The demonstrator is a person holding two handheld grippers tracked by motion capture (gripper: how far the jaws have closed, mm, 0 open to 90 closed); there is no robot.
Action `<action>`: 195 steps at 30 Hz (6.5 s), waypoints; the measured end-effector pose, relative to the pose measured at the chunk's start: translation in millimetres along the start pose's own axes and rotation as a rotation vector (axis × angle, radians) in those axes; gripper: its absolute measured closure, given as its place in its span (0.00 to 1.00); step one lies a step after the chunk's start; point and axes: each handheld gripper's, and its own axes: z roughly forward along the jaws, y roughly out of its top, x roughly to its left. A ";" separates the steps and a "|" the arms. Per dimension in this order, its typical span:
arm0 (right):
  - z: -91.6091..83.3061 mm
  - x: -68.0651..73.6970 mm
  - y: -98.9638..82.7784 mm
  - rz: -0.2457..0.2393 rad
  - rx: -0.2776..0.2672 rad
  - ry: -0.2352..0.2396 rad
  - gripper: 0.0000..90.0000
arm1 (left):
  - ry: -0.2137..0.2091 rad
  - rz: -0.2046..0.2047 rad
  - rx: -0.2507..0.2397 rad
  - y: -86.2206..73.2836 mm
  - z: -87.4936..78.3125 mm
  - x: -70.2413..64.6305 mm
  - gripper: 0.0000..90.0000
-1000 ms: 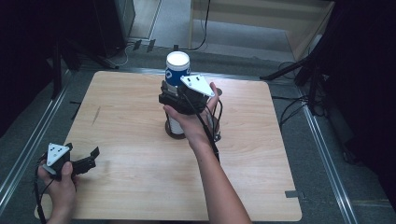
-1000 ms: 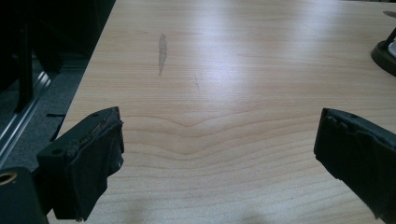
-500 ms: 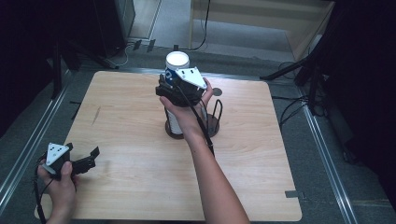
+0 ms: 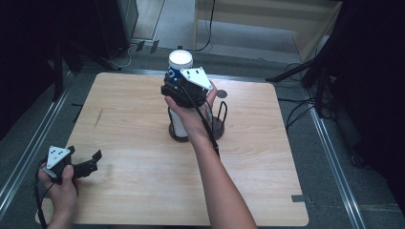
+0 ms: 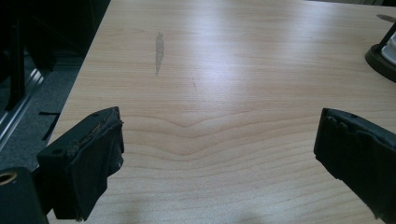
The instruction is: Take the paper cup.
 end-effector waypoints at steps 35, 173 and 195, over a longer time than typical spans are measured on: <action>-8.8 5.9 48.1 0.000 -0.114 -0.012 0.21 | -0.005 -0.010 0.000 0.1 0.3 1.1 0.03; -130.8 -123.4 -136.0 -0.001 0.044 -0.191 0.21 | 0.012 -0.062 -0.032 -0.8 -2.5 5.6 0.03; -116.9 -94.7 -162.6 -0.087 0.118 -0.135 0.21 | -0.068 0.031 0.004 23.8 -5.1 -33.8 0.03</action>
